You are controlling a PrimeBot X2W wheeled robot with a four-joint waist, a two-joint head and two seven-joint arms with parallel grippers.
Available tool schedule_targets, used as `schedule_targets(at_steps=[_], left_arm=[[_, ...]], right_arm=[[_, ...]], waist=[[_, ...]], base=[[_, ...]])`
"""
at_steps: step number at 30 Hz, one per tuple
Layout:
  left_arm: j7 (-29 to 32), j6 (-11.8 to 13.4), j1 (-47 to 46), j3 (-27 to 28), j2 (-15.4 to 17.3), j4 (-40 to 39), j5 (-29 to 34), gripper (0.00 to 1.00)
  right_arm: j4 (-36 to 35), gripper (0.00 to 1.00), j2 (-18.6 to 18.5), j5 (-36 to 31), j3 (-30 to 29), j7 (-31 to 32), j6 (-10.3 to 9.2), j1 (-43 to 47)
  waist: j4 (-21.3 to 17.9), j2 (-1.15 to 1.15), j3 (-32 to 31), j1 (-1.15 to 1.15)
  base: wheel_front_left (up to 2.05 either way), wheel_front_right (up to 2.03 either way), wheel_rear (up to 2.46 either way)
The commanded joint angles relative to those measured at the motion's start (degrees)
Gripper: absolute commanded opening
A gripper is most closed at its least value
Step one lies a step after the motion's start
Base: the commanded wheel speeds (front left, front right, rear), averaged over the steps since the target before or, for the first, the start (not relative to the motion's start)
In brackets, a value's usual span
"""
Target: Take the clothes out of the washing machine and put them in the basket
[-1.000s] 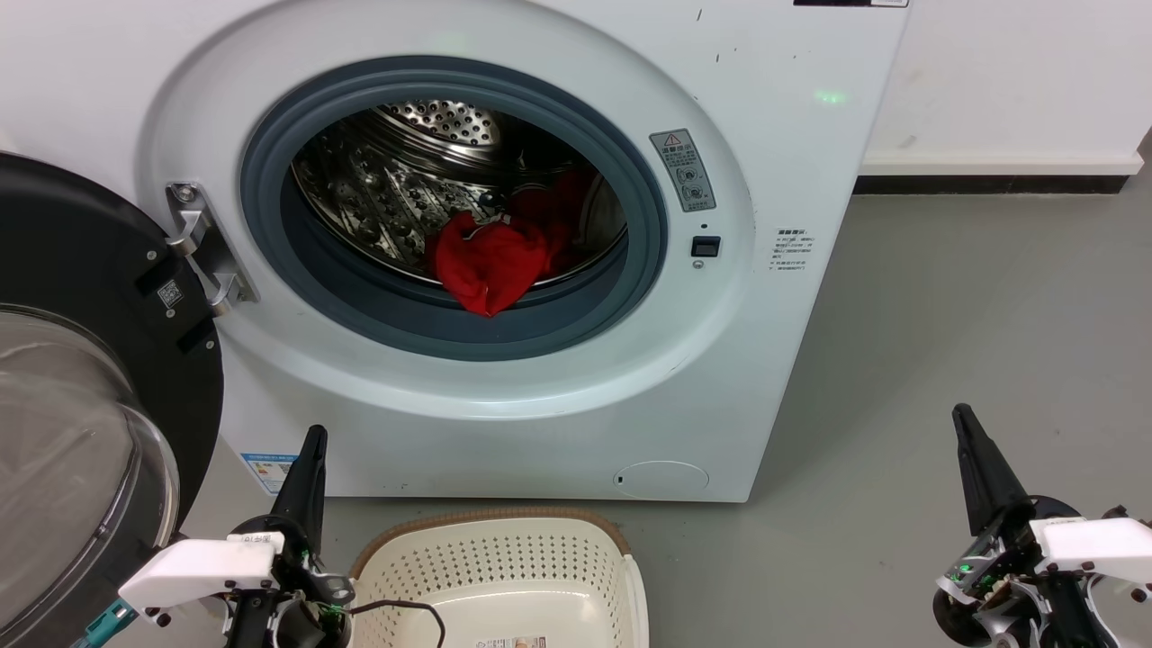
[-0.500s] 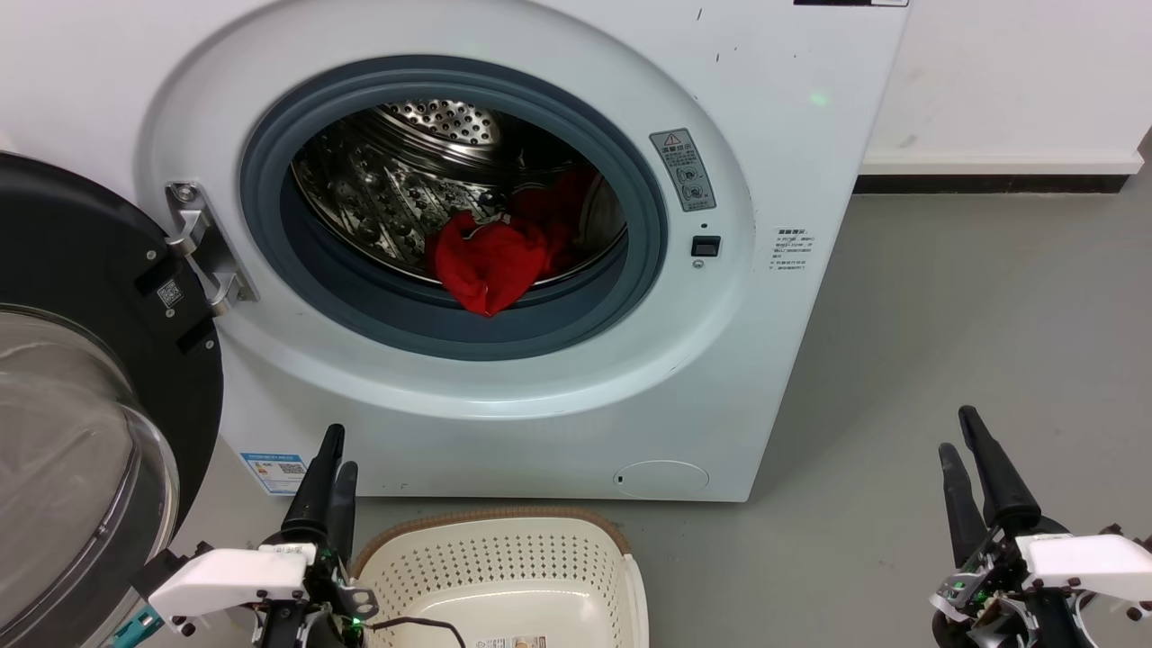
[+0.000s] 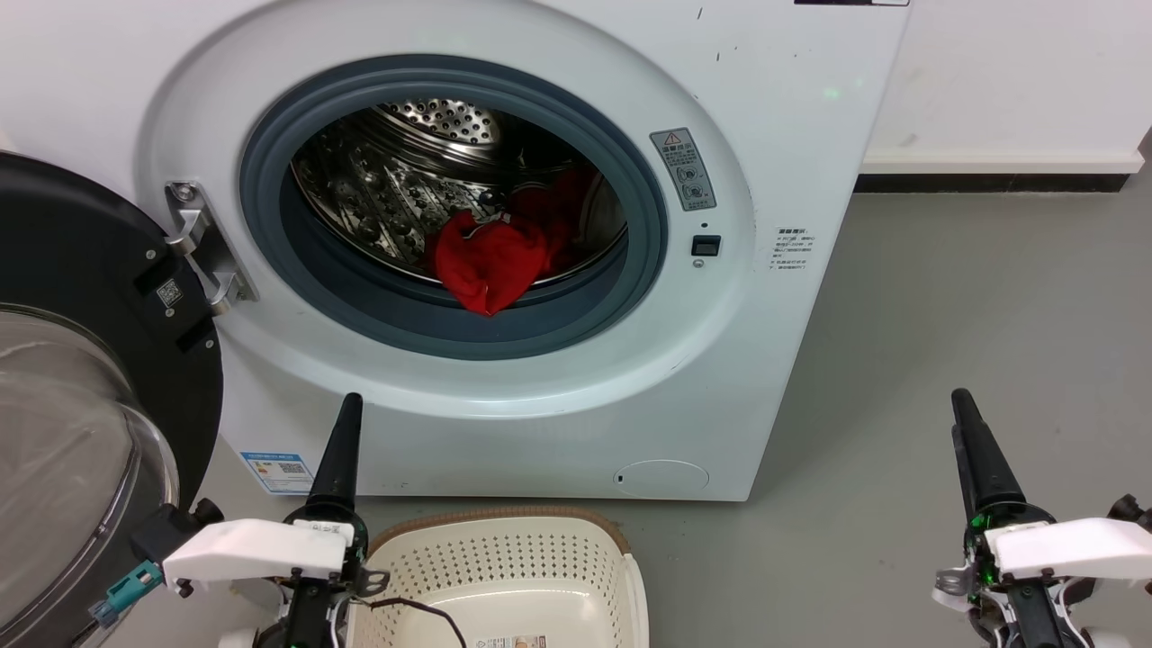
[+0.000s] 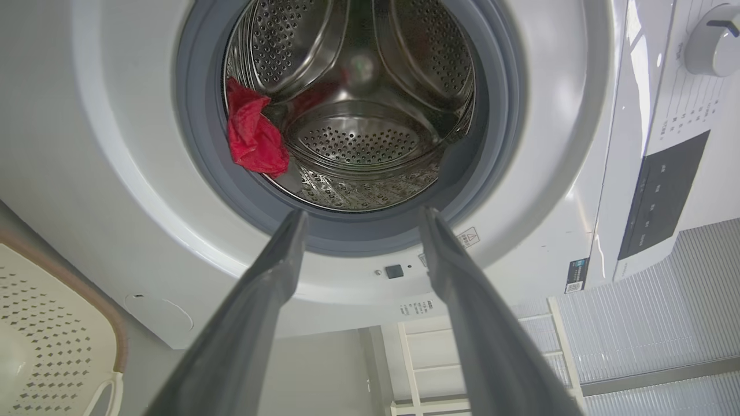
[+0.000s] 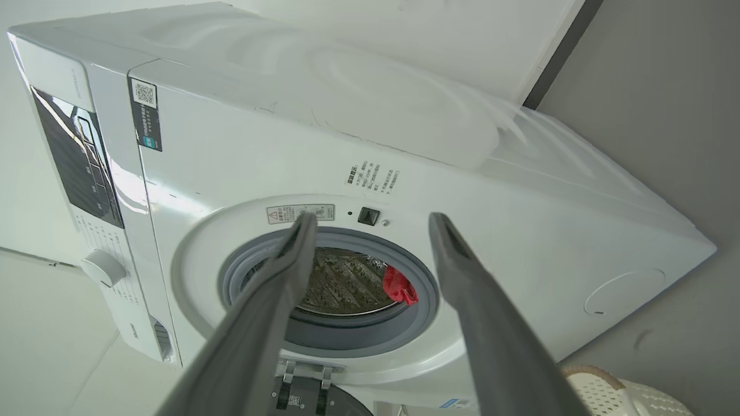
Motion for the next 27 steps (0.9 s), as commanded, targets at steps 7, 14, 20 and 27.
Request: schedule_targets(at_steps=[7, 14, 20, 27], left_arm=[[-2.1, 0.0, -2.3, -1.6, 0.1, -2.1, 10.4, 1.00], [-3.6, 0.4, -2.9, -3.5, 0.2, -2.1, 18.0, 1.00], [-4.8, 0.9, -3.3, -4.8, 0.2, -2.2, 23.5, 1.00], [-6.1, 1.5, -3.7, -6.2, 0.2, -1.8, 30.2, 1.00]], right_arm=[[-2.9, 1.00, -0.1, -12.6, 1.1, -2.2, 0.00, -0.4], [-3.6, 1.00, -0.1, -21.7, 1.6, -3.7, 0.00, -0.1], [-3.8, 1.00, -0.1, -28.3, 2.0, -4.8, 0.00, 0.1], [-3.3, 1.00, 0.0, -35.5, 2.6, -6.1, 0.00, 0.3]], waist=[[0.0, 0.00, 0.0, 0.00], [0.2, 0.00, 0.0, 0.00], [0.3, 0.00, 0.0, 0.00], [0.6, 0.00, -0.2, 0.00]], base=[[0.00, 0.00, 0.00], [0.00, 0.00, 0.00], [0.00, 0.00, 0.00], [0.00, 0.00, 0.00]])
